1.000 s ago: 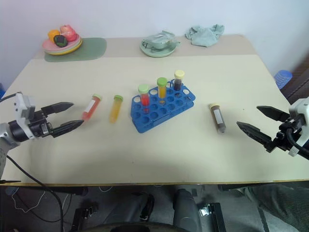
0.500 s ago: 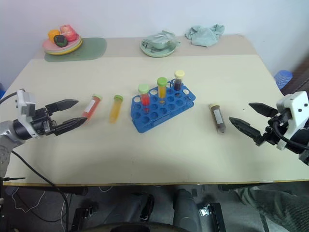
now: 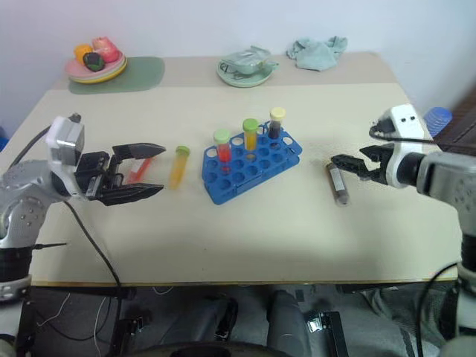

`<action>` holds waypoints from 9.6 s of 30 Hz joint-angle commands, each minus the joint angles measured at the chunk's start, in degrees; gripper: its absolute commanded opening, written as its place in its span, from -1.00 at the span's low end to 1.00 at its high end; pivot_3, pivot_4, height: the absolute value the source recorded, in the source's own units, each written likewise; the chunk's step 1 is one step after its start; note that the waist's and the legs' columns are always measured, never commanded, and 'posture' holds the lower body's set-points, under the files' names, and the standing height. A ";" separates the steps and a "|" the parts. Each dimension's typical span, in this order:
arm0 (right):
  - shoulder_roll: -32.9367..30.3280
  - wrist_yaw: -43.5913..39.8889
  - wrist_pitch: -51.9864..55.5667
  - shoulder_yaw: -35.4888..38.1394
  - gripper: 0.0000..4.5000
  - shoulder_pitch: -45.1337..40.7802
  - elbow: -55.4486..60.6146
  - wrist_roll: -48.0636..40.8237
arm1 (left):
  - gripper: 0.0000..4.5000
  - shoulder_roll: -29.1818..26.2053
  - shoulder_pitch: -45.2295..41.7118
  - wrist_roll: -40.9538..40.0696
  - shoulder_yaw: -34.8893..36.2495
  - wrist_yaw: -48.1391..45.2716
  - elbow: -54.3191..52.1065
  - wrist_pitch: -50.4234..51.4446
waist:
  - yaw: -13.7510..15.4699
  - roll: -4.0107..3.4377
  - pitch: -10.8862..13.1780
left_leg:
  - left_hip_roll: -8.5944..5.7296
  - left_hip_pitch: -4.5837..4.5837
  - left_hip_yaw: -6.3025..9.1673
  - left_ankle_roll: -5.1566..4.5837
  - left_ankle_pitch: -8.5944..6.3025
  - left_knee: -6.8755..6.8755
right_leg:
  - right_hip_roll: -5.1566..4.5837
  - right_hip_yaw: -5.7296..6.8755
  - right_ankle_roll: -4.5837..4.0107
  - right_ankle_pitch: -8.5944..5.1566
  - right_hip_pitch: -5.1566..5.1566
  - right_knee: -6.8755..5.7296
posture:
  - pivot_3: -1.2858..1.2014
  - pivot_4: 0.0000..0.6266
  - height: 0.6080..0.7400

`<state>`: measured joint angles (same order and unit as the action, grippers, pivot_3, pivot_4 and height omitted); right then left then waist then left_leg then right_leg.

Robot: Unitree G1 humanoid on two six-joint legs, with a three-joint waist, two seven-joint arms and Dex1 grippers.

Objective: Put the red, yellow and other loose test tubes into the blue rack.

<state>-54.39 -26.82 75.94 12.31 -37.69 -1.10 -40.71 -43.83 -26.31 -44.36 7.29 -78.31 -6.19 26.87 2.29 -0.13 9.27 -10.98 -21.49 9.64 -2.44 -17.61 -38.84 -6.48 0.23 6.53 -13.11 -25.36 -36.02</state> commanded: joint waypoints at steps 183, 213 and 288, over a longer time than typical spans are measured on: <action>-2.17 -9.29 -26.60 24.36 0.66 34.87 45.54 -18.65 | -0.66 19.22 -5.65 13.39 -3.14 15.30 -0.11 -6.71 | 0.15 0.48 0.66 | 0.86 0.10 -1.15 0.14 -0.04 -0.23 | 1.04 -1.07 -0.09 0.98 -0.12 0.52 | 0.03 -0.52 1.00; -1.92 -3.59 -31.52 17.10 0.66 33.79 45.38 -20.50 | -0.66 10.26 -23.99 14.22 6.78 55.80 27.69 33.87 | 0.07 0.66 0.70 | 0.94 0.09 -1.28 0.08 -0.08 -0.30 | 1.22 -1.21 0.07 1.08 -0.14 0.59 | 0.03 -0.52 1.00; -4.25 -2.73 -33.12 18.96 0.66 38.19 51.86 -27.38 | 0.95 25.18 -56.57 36.38 3.66 72.97 70.58 46.40 | -0.02 0.70 0.69 | 0.94 0.04 -1.46 0.10 -0.07 -0.29 | 1.22 -1.40 0.10 1.10 -0.33 0.40 | 0.03 -0.52 1.00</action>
<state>-57.78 -29.07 44.37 31.56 1.54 50.35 -67.81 -18.24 -80.84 -8.08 10.13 -5.88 64.58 74.09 2.27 0.56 9.96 -10.04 -21.45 8.18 -2.34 -17.68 -39.14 -5.27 -1.18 6.63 -12.01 -25.68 -35.63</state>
